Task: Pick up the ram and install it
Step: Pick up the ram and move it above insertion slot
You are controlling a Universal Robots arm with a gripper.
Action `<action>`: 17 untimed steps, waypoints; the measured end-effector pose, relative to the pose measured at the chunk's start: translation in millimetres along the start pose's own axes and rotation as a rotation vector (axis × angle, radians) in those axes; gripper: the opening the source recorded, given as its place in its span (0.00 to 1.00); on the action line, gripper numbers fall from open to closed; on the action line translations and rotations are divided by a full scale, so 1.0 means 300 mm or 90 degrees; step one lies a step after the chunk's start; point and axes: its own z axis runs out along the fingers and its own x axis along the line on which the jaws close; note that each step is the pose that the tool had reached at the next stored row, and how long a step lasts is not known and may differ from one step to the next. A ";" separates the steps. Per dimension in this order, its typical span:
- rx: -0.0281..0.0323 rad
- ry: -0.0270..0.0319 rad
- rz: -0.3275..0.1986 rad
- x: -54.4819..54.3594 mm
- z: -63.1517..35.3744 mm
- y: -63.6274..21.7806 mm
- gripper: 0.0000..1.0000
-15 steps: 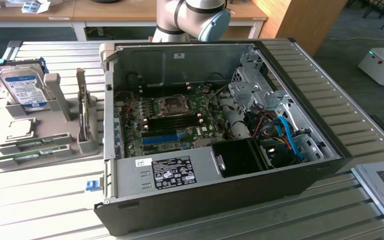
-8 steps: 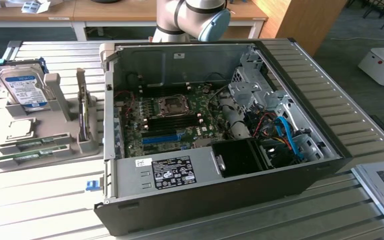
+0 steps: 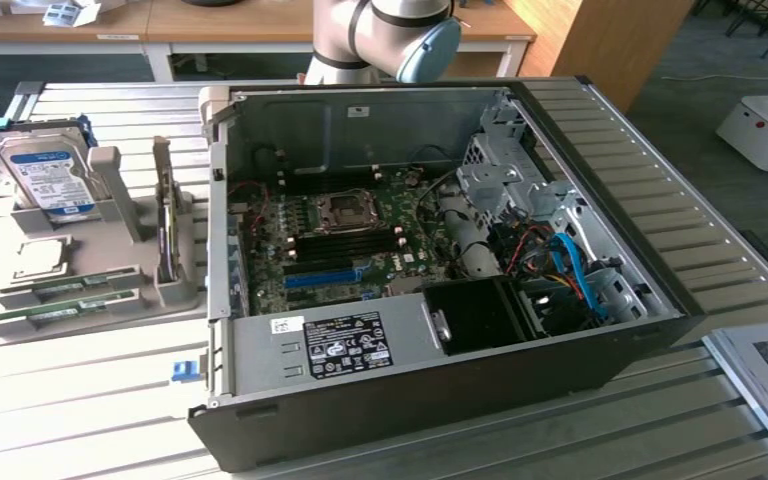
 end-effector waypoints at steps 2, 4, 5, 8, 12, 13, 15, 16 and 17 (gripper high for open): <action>-0.0004 0.0007 -0.016 0.000 0.000 0.000 0.10; -0.0007 0.0013 -0.031 0.000 0.000 0.000 0.10; -0.0009 0.0017 -0.039 0.000 0.000 0.000 0.10; -0.0015 0.0027 -0.064 0.000 0.000 0.000 0.10; -0.0022 0.0041 -0.095 0.000 0.000 0.000 0.10; -0.0024 0.0045 -0.104 0.000 0.000 0.000 0.10; -0.0027 0.0051 -0.119 0.000 0.000 0.000 0.10; -0.0029 0.0054 -0.127 0.000 0.001 0.000 0.10; -0.0031 0.0058 -0.134 0.000 0.001 0.000 0.10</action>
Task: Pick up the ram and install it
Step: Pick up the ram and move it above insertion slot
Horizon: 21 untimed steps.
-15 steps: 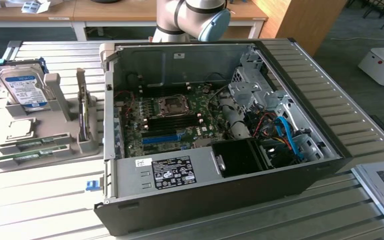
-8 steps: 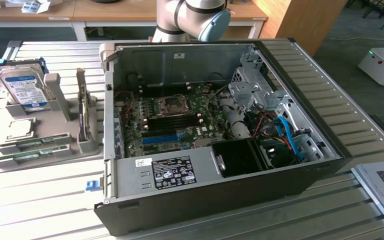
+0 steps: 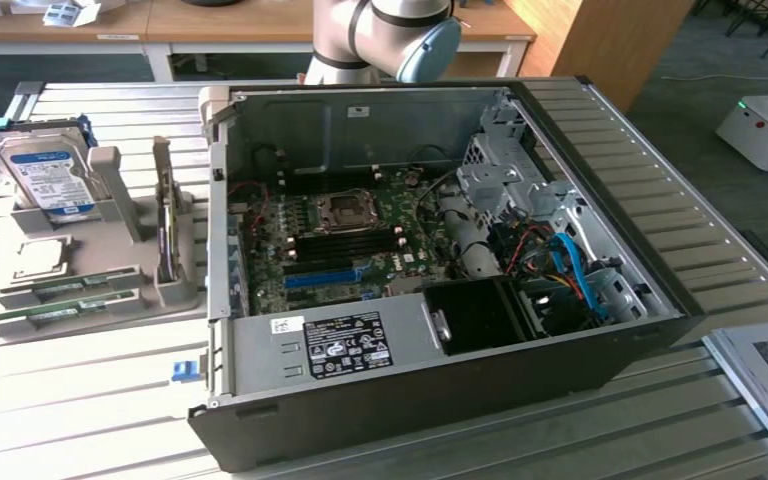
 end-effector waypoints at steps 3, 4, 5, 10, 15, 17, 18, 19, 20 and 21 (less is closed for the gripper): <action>-0.0006 0.0010 -0.023 0.000 0.000 0.000 0.10; -0.0007 0.0013 -0.030 0.000 0.000 0.000 0.10; -0.0008 0.0016 -0.037 0.000 0.000 0.000 0.10; -0.0011 0.0021 -0.049 0.000 0.000 0.000 0.10; -0.0011 0.0021 -0.048 0.000 0.000 0.000 0.10; -0.0011 0.0021 -0.048 0.000 0.000 0.000 0.10; -0.0011 0.0021 -0.048 0.000 0.000 0.000 0.10; -0.0011 0.0021 -0.048 0.000 0.000 0.000 0.10; -0.0012 0.0021 -0.048 0.000 0.000 0.000 0.10; -0.0012 0.0021 -0.048 0.000 0.001 0.000 0.10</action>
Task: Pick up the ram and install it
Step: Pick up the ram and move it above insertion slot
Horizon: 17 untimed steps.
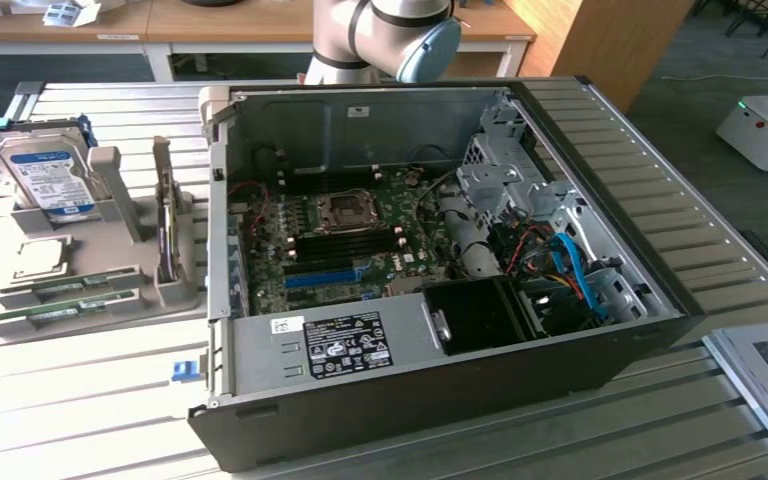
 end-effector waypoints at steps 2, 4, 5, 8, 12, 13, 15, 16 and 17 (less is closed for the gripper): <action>0.0001 0.0000 0.000 0.000 0.001 0.000 0.10; 0.0000 0.0001 0.002 0.000 0.001 0.000 0.10; 0.0000 0.0001 0.003 0.000 0.001 0.000 0.10; 0.0001 -0.0001 0.006 0.000 0.002 0.000 0.10; 0.0003 -0.0001 0.006 0.000 0.003 0.000 0.10; 0.0002 -0.0001 0.006 0.000 0.003 0.000 0.10; 0.0002 -0.0001 0.006 0.000 0.004 0.000 0.10; 0.0002 -0.0001 0.006 0.000 0.005 0.000 0.10; 0.0001 -0.0001 0.006 0.000 0.005 0.000 0.10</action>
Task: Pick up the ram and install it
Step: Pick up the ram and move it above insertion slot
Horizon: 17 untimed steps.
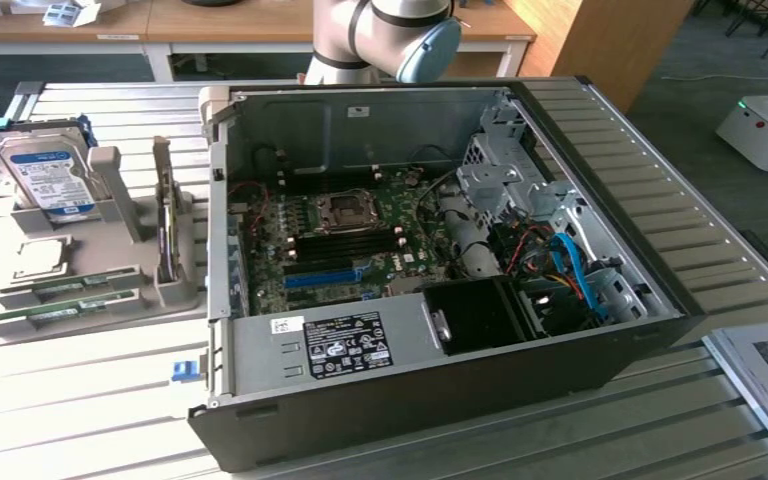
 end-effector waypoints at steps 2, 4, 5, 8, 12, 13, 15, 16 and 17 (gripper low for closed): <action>0.0000 0.0000 0.000 0.000 0.001 0.000 0.10; 0.0001 0.0000 0.000 0.000 0.003 0.000 0.10; 0.0000 0.0000 0.000 0.000 0.004 0.000 0.10; 0.0001 0.0000 0.000 0.000 0.005 0.000 0.10; 0.0001 0.0000 0.000 0.000 0.005 0.000 0.10; 0.0001 0.0000 0.000 0.000 0.005 0.000 0.10; 0.0001 0.0000 0.000 0.000 0.005 0.000 0.10; 0.0001 0.0000 0.000 0.000 0.005 0.000 0.10; 0.0001 0.0000 0.000 0.000 0.005 0.000 0.16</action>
